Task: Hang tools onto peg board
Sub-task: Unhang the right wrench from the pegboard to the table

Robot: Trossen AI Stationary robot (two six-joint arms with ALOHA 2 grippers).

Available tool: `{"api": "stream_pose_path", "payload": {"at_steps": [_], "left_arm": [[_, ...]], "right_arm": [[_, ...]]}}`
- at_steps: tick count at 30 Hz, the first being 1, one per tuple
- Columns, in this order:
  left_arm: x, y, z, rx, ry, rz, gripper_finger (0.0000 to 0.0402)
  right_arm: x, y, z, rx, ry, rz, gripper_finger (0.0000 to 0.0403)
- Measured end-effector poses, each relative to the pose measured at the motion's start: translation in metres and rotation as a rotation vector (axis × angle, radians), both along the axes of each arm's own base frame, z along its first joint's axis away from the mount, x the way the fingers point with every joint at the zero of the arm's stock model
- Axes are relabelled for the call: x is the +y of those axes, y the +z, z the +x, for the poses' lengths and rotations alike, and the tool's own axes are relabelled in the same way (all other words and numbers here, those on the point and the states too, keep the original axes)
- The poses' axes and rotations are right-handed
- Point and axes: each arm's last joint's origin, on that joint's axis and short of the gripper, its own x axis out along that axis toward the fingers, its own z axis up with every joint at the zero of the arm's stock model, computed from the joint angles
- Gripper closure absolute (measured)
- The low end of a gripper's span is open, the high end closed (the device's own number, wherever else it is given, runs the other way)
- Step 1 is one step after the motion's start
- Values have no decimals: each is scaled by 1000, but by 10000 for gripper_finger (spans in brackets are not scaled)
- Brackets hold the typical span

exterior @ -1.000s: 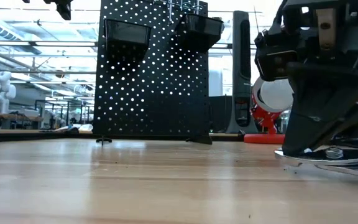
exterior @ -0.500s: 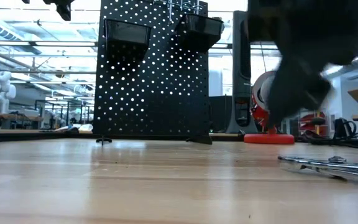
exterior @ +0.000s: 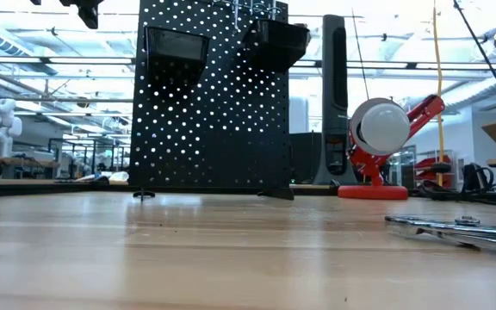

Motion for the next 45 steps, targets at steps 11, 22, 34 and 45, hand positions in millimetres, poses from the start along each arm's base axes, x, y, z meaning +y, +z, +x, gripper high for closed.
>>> {"api": "stream_pose_path", "payload": {"at_steps": [11, 22, 34, 45], "left_arm": [[0, 0, 0, -4, 0, 0, 388], [0, 0, 0, -3, 0, 0, 388], [0, 0, 0, -2, 1, 8, 388], [0, 0, 0, 4, 3, 23, 388]], "right_arm": [[-80, 116, -18, -280, -180, -106, 243], [-157, 116, -10, -328, -67, 20, 261], [-182, 108, 1, -335, -121, 31, 269], [-189, 98, 10, -305, -121, 41, 284]]}}
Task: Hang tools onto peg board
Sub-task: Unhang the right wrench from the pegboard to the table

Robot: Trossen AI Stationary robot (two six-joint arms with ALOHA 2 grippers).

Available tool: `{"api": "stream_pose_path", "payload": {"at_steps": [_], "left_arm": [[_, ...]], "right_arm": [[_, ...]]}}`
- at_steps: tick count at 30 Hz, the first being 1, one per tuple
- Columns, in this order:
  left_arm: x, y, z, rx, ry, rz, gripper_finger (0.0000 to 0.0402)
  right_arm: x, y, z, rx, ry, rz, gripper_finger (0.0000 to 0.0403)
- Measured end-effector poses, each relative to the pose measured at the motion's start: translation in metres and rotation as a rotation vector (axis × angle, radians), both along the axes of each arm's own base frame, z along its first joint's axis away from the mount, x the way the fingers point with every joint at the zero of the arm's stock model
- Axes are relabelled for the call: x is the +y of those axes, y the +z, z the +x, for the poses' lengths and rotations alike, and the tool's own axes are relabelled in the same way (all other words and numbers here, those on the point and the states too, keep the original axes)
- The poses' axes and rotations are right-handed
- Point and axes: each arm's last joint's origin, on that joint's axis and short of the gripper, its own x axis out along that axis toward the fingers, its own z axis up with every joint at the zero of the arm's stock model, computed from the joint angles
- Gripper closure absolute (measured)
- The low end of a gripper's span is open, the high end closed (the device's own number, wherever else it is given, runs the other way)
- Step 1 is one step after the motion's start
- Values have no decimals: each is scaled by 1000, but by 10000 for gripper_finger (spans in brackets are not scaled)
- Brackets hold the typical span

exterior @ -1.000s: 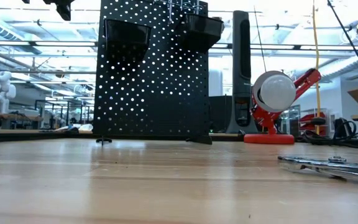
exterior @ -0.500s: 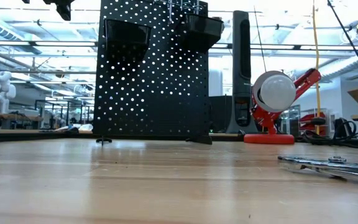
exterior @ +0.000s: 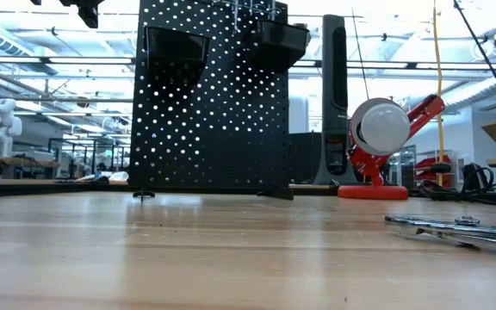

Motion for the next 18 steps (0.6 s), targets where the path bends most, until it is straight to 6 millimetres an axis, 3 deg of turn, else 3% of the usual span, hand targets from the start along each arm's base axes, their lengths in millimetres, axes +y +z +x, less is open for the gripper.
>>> {"api": "stream_pose_path", "payload": {"at_steps": [13, 18], "left_arm": [[0, 0, 0, 0, 0, 0, 388], [0, 0, 0, 0, 0, 0, 388]], "right_arm": [[1, 1, 3, -11, 6, -24, 389], [1, 2, 3, -16, 2, -29, 395]]}}
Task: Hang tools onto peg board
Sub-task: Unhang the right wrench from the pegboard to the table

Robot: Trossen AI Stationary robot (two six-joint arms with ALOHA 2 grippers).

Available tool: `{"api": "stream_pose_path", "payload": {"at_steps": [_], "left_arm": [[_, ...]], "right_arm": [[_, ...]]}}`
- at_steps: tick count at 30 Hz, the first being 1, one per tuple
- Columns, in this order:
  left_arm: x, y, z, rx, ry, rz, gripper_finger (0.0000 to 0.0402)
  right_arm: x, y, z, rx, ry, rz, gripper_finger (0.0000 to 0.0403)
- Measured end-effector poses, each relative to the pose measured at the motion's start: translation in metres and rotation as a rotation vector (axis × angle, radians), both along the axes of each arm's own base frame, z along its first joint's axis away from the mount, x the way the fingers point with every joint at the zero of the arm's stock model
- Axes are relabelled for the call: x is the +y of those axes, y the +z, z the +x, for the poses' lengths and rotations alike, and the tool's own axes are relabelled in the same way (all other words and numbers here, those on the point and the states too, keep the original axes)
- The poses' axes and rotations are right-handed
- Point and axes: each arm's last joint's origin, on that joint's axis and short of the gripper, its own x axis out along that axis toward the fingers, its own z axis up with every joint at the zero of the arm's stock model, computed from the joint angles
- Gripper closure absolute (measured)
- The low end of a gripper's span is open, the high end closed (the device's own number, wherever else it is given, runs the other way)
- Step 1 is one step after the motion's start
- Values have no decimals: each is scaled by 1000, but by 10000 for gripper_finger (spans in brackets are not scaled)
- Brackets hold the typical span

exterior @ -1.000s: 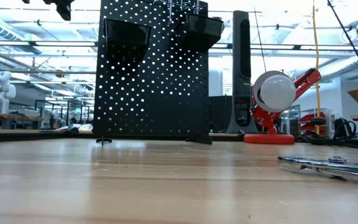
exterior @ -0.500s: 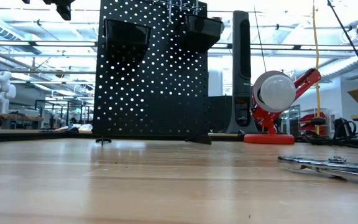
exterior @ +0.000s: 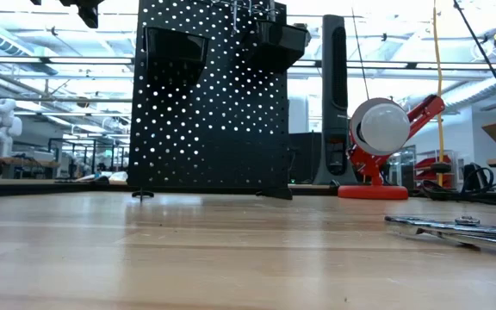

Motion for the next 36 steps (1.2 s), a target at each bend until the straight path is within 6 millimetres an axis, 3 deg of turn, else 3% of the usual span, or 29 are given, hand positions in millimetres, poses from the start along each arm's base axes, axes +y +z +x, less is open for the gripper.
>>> {"api": "stream_pose_path", "payload": {"at_steps": [12, 25, 36], "left_arm": [[0, 0, 0, 0, 0, 0, 388], [0, 0, 0, 0, 0, 1, 388], [0, 0, 0, 0, 0, 0, 388]], "right_arm": [[1, 8, 0, -80, -39, -6, 398], [14, 60, -14, -173, -20, -73, 398], [42, 81, -27, -118, 54, -130, 398]]}}
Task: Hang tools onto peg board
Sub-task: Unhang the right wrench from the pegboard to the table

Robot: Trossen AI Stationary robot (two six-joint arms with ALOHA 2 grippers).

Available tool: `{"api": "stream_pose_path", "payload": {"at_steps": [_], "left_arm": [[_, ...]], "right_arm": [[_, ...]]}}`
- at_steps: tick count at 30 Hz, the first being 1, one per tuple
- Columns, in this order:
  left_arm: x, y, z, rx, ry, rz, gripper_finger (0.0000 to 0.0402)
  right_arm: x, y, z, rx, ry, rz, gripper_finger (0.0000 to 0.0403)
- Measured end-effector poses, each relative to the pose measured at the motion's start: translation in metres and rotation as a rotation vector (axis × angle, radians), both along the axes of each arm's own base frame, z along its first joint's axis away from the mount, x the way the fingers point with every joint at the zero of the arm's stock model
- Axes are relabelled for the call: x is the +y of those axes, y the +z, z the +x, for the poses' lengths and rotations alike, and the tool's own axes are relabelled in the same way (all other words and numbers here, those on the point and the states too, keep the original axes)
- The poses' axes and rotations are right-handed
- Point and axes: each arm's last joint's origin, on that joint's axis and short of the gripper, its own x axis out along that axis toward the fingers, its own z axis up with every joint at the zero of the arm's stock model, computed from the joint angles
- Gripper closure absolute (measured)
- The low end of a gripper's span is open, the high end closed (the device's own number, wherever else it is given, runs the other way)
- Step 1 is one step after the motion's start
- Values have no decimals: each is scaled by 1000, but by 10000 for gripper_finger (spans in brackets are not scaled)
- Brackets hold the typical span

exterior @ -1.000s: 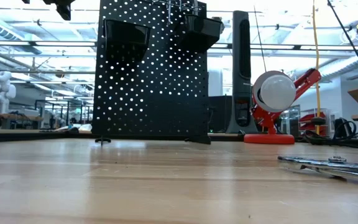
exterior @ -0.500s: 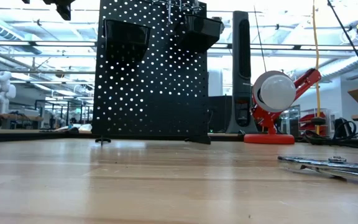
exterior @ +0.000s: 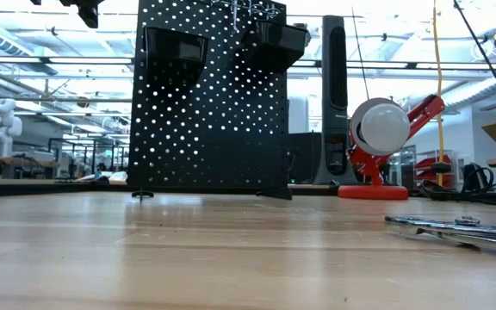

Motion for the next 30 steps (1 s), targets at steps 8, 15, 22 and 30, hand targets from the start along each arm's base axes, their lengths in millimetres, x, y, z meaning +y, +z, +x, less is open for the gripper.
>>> {"api": "stream_pose_path", "payload": {"at_steps": [8, 15, 22, 30], "left_arm": [[0, -1, 0, 6, 0, -1, 388], [0, -1, 0, 6, 0, -2, 388], [0, -1, 0, 6, 0, -2, 388], [0, -1, 0, 4, -2, -20, 388]], "right_arm": [[43, -16, -19, 224, 163, 68, 398], [80, -53, -44, 468, 271, 349, 398], [113, -92, -49, 675, 233, 621, 398], [155, -144, -15, 818, 149, 702, 398]]}}
